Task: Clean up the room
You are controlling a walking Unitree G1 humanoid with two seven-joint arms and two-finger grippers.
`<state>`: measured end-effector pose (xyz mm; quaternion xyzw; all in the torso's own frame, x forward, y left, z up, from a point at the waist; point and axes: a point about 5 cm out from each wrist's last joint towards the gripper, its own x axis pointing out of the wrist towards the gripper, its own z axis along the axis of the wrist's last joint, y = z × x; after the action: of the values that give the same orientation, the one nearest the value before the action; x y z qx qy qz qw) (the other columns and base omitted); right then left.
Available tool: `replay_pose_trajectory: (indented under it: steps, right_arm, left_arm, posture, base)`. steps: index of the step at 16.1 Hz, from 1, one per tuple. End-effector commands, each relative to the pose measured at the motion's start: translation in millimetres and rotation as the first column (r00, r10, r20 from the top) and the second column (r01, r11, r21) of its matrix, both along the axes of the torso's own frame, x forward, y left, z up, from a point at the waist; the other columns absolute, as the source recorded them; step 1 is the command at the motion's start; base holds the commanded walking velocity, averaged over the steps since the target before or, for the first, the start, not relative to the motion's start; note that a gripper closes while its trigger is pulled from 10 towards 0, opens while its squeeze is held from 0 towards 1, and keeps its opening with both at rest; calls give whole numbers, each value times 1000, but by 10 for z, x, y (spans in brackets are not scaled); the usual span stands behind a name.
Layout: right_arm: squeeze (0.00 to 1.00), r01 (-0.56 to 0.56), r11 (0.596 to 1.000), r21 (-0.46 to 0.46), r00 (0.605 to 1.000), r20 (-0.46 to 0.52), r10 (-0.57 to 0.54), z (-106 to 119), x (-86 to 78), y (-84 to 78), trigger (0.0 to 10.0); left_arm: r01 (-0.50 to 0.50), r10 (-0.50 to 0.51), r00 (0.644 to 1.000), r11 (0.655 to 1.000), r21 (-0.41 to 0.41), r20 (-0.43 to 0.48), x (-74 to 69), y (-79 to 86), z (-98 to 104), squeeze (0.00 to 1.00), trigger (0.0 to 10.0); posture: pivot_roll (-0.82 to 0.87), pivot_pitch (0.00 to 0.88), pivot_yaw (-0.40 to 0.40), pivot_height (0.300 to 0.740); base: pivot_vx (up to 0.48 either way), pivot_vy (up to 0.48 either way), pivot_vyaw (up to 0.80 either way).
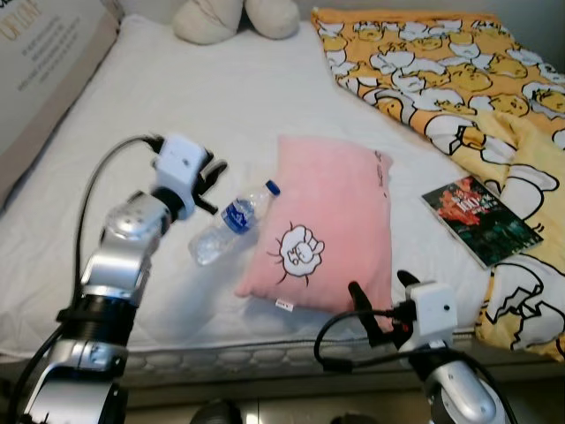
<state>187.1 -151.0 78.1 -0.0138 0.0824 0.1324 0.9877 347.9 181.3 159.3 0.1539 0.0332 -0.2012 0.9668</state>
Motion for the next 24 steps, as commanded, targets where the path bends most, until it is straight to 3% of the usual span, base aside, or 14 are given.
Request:
replay_pose_trajectory:
  steps: [1,2,5,10,12,16,19,24]
  right_arm:
    - [0,0,1000,-1,1000,11,0,26,-13,-9,10000]
    - [0,-5,1000,0,1000,11,5,33,-27,0,10000]
    - [0,-12,1000,-4,1000,9,12,53,-72,10,10000]
    - [0,-9,1000,-6,1000,0,9,68,-130,6,10000]
    - [0,-10,1000,-3,1000,-4,10,71,-136,20,10000]
    - [0,-12,1000,-3,1000,-8,12,78,-152,16,10000]
    - [0,-7,1000,-3,1000,-11,7,86,-178,12,10000]
    - [0,-1,1000,1,1000,-18,1,89,-216,24,10000]
  left_arm:
    - [14,-13,1000,999,51,-12,61,2,-48,1000,10000]
    - [8,-4,999,996,90,-40,106,14,-136,1000,10000]
    - [0,7,998,995,100,-67,188,55,-194,1000,10000]
    - [22,-23,999,1000,-9,-49,274,110,-45,1000,10000]
    - [117,-118,990,993,-16,-76,253,40,-82,1000,10000]
    - [201,-194,971,979,43,-140,218,-61,-229,1000,10000]
    - [251,-245,956,968,19,-162,213,-102,-247,1000,10000]
    - [249,-233,952,967,60,-199,241,-85,-284,1000,10000]
  posture:
    - [-171,62,29,740]
    - [-175,67,30,740]
    - [-191,86,31,740]
    - [-203,100,33,740]
    - [-202,100,34,740]
    - [-210,107,35,740]
    - [-221,112,39,740]
    - [-230,122,45,740]
  base:
    - [0,0,0]
    - [0,0,0]
    - [0,0,0]
    - [0,0,0]
    - [0,0,0]
    - [0,0,0]
    - [0,0,0]
    - [0,0,0]
